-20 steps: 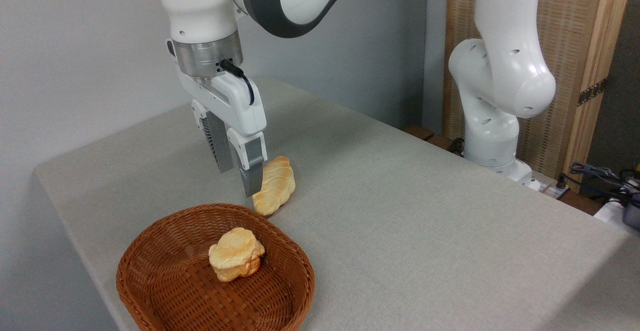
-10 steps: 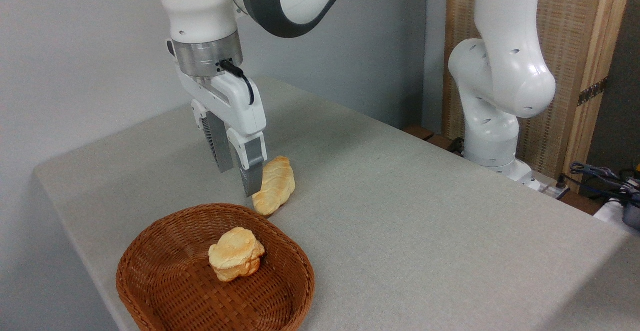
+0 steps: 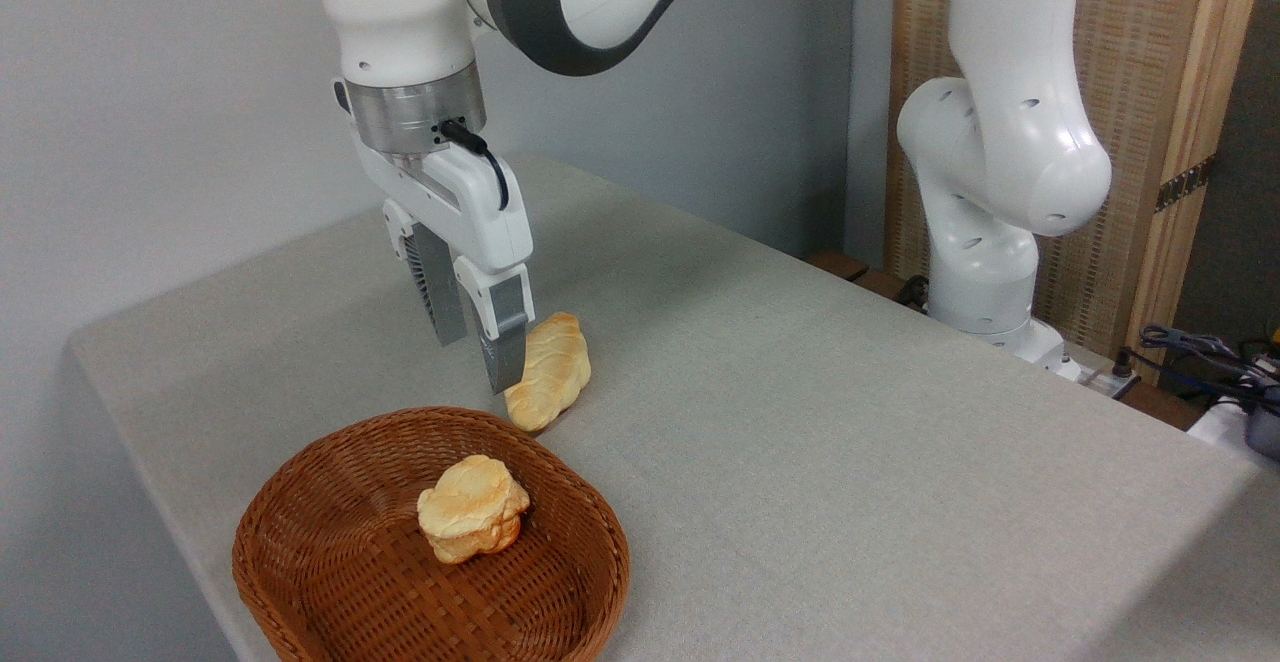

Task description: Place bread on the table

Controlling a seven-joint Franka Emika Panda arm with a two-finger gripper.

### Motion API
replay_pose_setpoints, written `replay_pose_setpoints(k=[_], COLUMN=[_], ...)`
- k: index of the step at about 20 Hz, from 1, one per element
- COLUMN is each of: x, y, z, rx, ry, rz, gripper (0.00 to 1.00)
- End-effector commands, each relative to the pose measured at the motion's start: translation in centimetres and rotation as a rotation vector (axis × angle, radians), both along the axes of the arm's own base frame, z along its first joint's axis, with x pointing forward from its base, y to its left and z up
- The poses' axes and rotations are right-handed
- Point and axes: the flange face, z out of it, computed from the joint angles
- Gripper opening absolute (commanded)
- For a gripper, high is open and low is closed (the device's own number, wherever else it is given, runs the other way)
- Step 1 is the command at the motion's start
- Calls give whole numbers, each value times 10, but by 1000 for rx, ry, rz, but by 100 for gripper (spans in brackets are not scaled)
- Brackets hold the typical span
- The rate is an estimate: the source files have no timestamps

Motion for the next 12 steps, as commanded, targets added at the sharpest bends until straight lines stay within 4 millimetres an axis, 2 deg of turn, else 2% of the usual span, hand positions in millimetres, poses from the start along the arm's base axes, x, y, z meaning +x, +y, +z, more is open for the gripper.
replay_pose_setpoints(k=[1, 12], x=[-2, -1], y=[0, 5], z=[3, 4], rx=[14, 12], ry=[8, 6], rz=[-3, 16], gripper=[100, 100])
